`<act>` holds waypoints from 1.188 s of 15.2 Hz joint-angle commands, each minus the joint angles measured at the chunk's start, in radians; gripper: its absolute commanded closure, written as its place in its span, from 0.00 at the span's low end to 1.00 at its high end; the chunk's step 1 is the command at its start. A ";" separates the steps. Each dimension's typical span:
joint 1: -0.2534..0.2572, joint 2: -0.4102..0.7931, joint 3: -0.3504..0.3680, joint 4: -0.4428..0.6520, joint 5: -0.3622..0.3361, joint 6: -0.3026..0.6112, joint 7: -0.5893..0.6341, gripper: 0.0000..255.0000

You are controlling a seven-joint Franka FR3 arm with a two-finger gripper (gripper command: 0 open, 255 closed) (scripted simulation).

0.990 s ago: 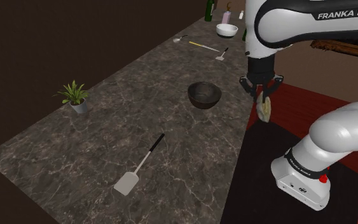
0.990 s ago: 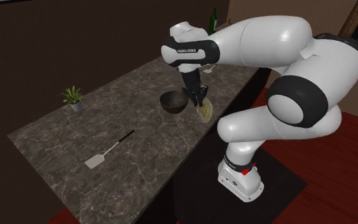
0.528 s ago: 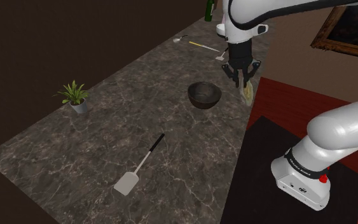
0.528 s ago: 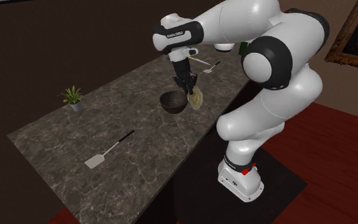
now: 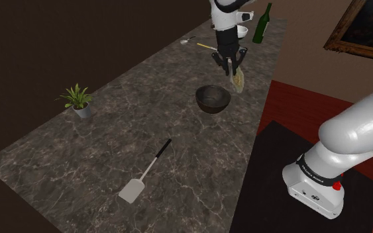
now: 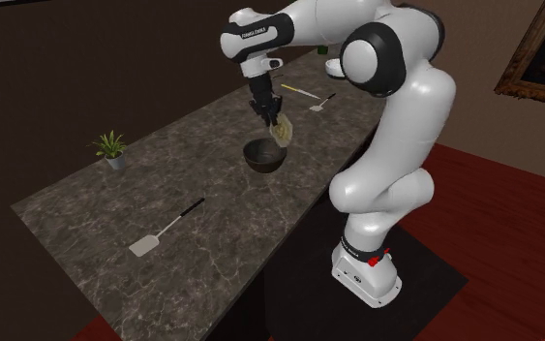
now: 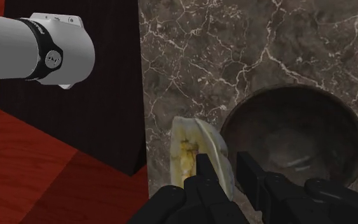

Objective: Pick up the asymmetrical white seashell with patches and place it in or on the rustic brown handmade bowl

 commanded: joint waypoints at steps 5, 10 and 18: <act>0.035 0.289 0.016 0.331 -0.132 -0.092 0.078 1.00; 0.048 0.344 0.010 0.348 -0.157 -0.064 0.092 1.00; 0.046 0.364 0.005 0.265 -0.169 0.036 0.105 1.00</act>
